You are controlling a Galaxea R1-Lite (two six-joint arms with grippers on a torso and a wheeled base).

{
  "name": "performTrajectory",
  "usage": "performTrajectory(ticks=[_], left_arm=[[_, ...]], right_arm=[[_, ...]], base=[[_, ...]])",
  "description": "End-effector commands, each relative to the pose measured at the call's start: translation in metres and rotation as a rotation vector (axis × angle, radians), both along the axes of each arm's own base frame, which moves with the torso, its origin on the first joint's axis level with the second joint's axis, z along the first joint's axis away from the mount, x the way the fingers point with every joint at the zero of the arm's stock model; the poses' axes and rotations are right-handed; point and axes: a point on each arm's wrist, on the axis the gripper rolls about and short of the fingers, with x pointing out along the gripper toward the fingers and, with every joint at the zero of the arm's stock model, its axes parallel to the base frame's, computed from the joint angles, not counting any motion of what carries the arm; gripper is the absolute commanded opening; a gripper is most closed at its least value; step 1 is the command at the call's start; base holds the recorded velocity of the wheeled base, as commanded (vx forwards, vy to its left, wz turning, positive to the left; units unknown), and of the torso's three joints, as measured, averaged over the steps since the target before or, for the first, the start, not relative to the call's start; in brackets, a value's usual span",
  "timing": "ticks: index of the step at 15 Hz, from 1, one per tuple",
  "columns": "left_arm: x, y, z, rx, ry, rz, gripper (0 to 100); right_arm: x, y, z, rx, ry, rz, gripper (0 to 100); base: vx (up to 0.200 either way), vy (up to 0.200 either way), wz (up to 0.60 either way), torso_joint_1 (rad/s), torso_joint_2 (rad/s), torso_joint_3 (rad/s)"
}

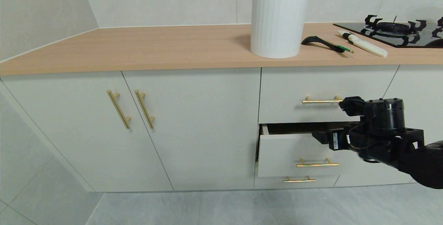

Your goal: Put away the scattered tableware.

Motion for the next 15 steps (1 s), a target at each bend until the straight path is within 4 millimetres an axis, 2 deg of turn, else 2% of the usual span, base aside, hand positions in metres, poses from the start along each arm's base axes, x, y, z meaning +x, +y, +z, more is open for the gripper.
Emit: performTrajectory(ticks=[1, 7, 15], left_arm=[[0.0, 0.0, 0.0, 0.0, 0.001, 0.0, 100], [0.0, 0.0, 0.0, 0.0, 0.001, 0.0, 100], [0.0, 0.0, 0.0, 0.0, 0.001, 0.0, 100]], right_arm=[[0.008, 0.004, -0.007, 0.006, -0.035, -0.005, 100], [0.037, 0.01, -0.052, -0.003, -0.073, -0.049, 100], [0.046, 0.011, -0.062, -0.009, -0.085, -0.075, 100]], base=[[0.0, 0.0, 0.0, 0.0, 0.0, 0.0], [0.0, 0.0, 0.0, 0.0, 0.0, 0.0], [0.0, 0.0, 0.0, 0.0, 0.0, 0.0]])
